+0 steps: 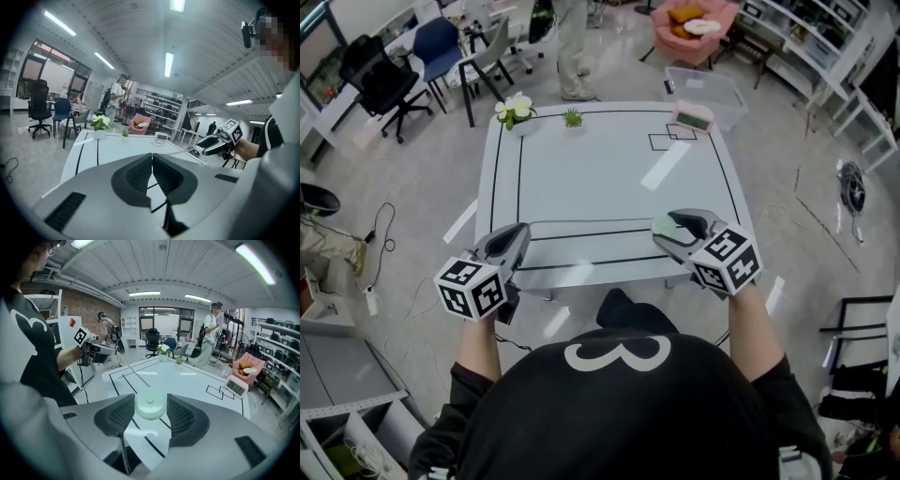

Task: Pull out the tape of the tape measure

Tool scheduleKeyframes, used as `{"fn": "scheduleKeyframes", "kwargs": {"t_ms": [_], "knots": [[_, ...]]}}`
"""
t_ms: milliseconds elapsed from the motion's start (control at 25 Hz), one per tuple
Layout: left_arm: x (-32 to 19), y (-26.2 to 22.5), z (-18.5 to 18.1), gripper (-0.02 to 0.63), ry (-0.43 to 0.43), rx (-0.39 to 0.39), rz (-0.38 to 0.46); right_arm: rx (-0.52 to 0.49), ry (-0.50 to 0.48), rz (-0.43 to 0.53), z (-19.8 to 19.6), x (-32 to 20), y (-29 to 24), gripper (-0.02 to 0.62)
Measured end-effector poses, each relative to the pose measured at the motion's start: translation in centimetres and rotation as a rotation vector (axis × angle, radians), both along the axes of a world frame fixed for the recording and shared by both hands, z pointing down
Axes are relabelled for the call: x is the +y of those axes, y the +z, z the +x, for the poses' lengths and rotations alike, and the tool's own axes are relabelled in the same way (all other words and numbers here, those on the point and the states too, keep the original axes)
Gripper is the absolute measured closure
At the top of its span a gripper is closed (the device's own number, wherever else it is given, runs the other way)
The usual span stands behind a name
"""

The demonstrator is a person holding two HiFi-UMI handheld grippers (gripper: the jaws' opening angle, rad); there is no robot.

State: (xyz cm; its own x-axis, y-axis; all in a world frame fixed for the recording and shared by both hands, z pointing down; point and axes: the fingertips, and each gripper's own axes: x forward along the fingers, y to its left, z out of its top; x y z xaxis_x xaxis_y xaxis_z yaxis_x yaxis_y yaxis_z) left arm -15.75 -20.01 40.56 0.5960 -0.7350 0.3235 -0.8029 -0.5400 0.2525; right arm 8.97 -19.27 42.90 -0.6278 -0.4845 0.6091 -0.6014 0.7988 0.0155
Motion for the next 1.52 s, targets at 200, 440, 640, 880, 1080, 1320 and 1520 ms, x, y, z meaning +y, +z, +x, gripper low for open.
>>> {"fn": "scheduleKeyframes", "kwargs": {"t_ms": [200, 440, 640, 880, 1080, 1320, 1520], "knots": [[-1.8, 1.7, 1.0, 0.6, -0.011, 0.023, -0.066, 0.062, -0.008, -0.022, 0.9, -2.0, 2.0, 0.371], [-4.7, 5.0, 1.9, 0.6, -0.03, -0.045, -0.138, 0.098, -0.002, -0.056, 1.7, -5.8, 4.7, 0.371], [-6.8, 8.2, 2.6, 0.6, -0.053, -0.102, -0.205, 0.116, -0.002, -0.105, 2.2, -8.8, 7.6, 0.371], [-9.0, 11.7, 3.2, 0.6, -0.067, -0.161, -0.279, 0.153, -0.013, -0.166, 2.5, -11.7, 11.2, 0.371], [-10.8, 13.7, 3.0, 0.6, -0.075, -0.223, -0.306, 0.178, -0.03, -0.211, 2.4, -13.2, 13.5, 0.371], [-11.7, 15.7, 3.0, 0.6, -0.067, -0.307, -0.331, 0.187, -0.042, -0.22, 2.1, -14.1, 14.7, 0.371], [-11.9, 16.7, 3.1, 0.598, -0.037, -0.365, -0.333, 0.23, -0.069, -0.226, 2.1, -13.8, 15.9, 0.371]]}}
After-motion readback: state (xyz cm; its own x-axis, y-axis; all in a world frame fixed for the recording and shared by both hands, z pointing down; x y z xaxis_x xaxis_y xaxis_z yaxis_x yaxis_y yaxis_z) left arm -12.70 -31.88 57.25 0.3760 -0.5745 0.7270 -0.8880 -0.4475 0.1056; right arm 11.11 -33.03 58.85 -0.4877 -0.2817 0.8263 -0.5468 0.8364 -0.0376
